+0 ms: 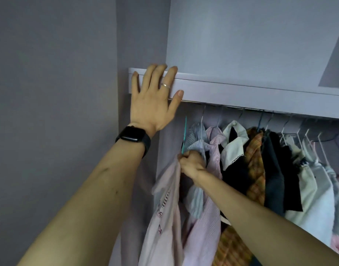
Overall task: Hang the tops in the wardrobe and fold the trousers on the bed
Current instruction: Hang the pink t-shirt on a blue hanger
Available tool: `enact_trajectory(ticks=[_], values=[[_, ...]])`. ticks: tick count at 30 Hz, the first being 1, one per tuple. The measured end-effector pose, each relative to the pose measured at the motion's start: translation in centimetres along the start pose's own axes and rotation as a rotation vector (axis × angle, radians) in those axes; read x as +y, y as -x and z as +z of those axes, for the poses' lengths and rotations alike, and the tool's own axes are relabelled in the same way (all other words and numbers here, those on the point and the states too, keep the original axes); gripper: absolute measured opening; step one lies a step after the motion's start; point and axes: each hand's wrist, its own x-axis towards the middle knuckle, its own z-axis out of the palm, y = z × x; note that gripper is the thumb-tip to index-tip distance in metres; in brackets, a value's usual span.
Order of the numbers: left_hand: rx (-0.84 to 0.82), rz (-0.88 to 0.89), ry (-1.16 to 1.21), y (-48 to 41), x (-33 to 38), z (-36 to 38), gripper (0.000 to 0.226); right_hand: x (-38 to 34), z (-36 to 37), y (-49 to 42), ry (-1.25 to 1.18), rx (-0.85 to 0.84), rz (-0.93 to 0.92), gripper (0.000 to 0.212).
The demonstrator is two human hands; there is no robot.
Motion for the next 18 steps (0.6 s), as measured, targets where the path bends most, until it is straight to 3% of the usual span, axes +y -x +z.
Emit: enact_trajectory(ticks=[9, 12, 14, 18], values=[[0.105, 0.061, -0.026, 0.1, -1.1, 0.7, 0.057, -5.7, -0.9, -3.7, -0.081, 0.129, -0.141, 0.019], [0.126, 0.05, -0.018, 0.0, -1.1, 1.1, 0.056, -7.0, -1.5, -5.8, -0.076, 0.13, -0.101, 0.026], [0.136, 0.037, -0.009, 0.0, -0.9, 1.3, 0.056, -6.4, -1.5, -7.0, 0.006, 0.086, -0.039, 0.044], [0.145, 0.019, 0.008, 0.0, -0.6, 1.5, 0.056, -3.3, 0.6, -6.2, 0.251, 0.014, -0.04, 0.047]])
